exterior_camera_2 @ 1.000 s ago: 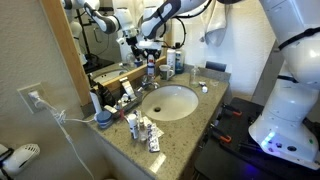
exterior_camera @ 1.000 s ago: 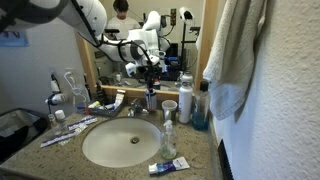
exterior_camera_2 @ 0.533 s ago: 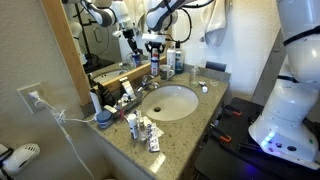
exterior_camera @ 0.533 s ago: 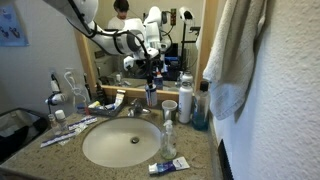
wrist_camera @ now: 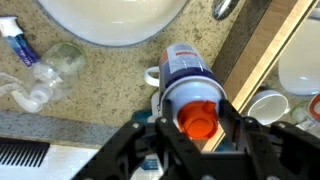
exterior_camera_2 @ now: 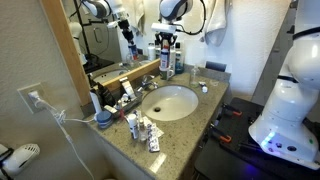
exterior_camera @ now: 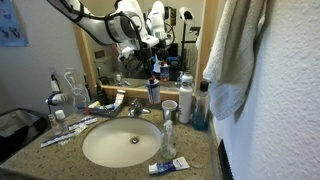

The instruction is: Move the spray can to the right

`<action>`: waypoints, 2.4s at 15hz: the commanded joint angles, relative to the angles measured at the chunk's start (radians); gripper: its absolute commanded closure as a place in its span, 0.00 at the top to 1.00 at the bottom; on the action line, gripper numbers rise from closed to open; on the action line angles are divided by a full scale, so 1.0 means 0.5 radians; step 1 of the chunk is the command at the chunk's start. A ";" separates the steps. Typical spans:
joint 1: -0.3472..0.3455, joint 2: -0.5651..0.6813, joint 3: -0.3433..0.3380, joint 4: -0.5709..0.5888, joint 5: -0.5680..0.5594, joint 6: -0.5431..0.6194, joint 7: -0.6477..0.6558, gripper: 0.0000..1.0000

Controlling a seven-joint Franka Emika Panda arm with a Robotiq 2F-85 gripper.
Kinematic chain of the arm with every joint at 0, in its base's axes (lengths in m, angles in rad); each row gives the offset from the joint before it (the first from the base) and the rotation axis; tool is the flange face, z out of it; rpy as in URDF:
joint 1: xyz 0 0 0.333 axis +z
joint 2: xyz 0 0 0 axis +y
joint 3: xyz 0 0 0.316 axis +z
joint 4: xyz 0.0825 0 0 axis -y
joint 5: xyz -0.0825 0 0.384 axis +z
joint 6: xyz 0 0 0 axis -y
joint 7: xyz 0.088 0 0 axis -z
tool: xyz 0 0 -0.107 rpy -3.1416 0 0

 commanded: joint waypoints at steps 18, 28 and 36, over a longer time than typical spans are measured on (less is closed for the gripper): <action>-0.413 -0.138 -0.018 -0.343 -0.225 0.343 0.300 0.25; -0.426 0.203 -0.088 -0.008 -0.059 0.346 0.240 0.25; -0.442 0.387 -0.129 0.109 0.092 0.359 0.227 0.25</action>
